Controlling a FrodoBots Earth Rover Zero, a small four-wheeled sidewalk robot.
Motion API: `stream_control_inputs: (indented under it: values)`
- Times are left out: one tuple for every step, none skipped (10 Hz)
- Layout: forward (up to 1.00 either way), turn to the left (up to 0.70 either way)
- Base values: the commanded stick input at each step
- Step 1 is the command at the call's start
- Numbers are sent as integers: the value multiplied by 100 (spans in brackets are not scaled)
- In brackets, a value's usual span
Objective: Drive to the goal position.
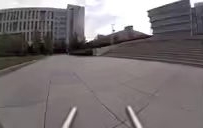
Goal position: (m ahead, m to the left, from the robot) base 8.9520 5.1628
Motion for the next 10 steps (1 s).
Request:
stream_control_inputs:
  values:
    - [100, 0]
    - [100, 0]
    - [100, 0]
    - [100, 0]
    - [100, 0]
    - [100, 0]
    - [100, 0]
    - [100, 0]
    - [100, 0]
    - [100, 0]
